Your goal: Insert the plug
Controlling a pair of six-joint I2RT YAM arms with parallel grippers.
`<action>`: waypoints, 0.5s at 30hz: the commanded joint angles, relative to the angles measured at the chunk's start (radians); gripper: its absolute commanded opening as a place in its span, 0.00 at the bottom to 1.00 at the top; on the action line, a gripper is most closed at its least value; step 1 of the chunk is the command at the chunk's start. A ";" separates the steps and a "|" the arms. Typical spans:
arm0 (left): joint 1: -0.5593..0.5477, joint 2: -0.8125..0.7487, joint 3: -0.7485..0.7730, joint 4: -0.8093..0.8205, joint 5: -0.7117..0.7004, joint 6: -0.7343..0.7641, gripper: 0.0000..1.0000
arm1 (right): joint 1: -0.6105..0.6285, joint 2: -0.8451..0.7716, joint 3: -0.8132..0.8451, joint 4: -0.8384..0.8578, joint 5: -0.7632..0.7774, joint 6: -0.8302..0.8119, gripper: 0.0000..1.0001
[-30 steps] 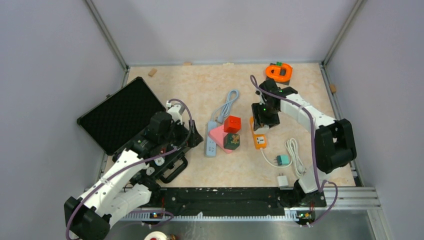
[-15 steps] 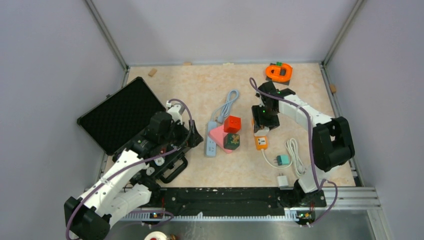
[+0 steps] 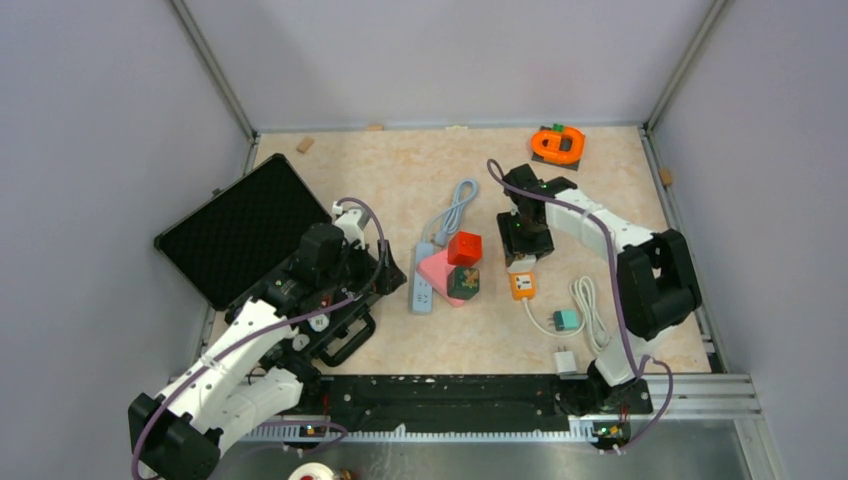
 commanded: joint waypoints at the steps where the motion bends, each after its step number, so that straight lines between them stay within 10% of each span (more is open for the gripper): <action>1: 0.003 -0.013 0.019 0.037 0.012 0.016 0.99 | 0.030 0.113 -0.052 -0.006 0.080 0.017 0.00; 15: 0.002 -0.018 0.029 0.035 0.012 0.018 0.99 | 0.052 0.177 -0.221 0.090 0.026 0.038 0.00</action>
